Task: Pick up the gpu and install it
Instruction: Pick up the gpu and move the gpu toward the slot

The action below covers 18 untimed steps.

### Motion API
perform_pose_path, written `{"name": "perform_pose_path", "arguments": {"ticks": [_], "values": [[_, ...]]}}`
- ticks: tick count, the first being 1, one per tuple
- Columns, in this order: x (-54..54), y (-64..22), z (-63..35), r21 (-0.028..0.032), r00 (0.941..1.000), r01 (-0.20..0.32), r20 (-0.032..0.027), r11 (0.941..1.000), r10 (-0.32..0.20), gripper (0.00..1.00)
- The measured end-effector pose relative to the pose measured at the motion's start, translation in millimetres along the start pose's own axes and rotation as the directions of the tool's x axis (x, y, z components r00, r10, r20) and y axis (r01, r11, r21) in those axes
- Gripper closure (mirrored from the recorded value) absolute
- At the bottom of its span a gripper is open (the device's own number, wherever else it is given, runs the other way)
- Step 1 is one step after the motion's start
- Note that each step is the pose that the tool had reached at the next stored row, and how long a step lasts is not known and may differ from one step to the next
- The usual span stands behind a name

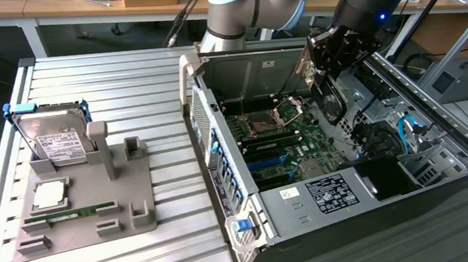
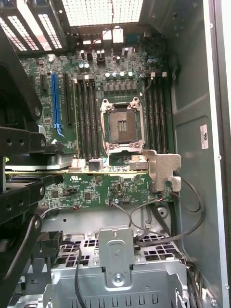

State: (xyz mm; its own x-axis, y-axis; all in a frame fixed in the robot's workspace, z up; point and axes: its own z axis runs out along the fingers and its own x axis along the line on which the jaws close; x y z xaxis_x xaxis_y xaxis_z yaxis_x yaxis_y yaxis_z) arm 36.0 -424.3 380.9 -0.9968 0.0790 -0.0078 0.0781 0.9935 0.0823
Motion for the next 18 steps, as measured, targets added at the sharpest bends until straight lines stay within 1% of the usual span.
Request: {"name": "perform_pose_path", "arguments": {"ticks": [1,3,18], "values": [[-0.1,-0.2,2.7,0.0003,1.0,0.0,0.0001,1.0,0.0,0.73],[-0.4,-0.4,5.0,0.0009,1.0,0.0,0.0001,1.0,0.0,0.73],[-7.7,-0.9,18.1,0.0049,1.0,0.0,0.0004,1.0,0.0,0.73]]}}
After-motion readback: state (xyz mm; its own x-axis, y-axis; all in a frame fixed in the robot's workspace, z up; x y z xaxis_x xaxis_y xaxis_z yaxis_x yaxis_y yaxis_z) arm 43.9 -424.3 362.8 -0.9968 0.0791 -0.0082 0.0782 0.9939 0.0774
